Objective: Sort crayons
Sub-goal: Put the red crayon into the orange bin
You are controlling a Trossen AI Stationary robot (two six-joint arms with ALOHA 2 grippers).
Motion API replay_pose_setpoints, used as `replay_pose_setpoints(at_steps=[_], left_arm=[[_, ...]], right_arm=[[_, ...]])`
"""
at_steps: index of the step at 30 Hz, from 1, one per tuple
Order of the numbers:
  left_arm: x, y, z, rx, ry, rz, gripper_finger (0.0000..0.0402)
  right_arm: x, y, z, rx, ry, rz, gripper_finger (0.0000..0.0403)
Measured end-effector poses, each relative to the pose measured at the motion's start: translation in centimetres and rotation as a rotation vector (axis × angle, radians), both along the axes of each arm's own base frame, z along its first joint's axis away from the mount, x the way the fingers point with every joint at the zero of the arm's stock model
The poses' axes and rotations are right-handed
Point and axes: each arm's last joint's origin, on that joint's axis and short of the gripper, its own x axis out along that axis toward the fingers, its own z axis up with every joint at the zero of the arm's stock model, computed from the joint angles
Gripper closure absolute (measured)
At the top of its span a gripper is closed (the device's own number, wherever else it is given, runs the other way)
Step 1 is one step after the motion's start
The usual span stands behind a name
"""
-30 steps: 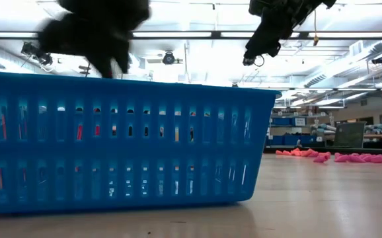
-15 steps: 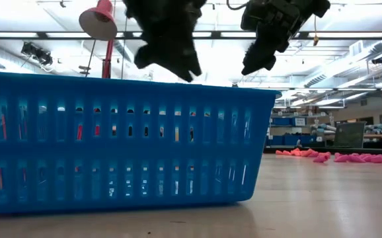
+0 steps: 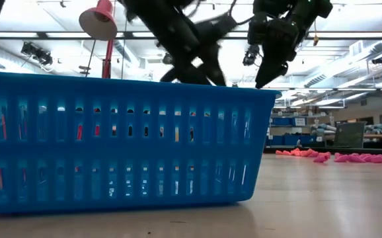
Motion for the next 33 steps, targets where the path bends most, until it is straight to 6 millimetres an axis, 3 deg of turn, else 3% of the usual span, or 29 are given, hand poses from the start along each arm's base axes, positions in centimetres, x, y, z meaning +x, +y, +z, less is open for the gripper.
replay_pose_setpoints(at_steps=[5, 10, 20, 33], left_arm=[[2.0, 0.0, -3.1, -0.021, -0.026, 0.018, 0.0269], [2.4, -0.3, -5.0, -0.134, -0.014, 0.050, 0.0269], [2.5, 0.7, -5.1, -0.351, -0.013, 0.012, 0.0269], [2.4, 0.8, -5.2, -0.345, -0.011, 0.103, 0.0269]], right_arm=[[-1.0, -0.9, -0.5, 0.010, 0.096, -0.110, 0.0236], [-1.6, -1.4, -0.6, 0.015, 0.139, -0.130, 0.0236], [-0.8, -1.6, -0.2, 0.034, 0.037, -0.076, 0.0236], [-0.3, -1.9, 0.2, -0.025, -0.028, -0.063, 0.0236]])
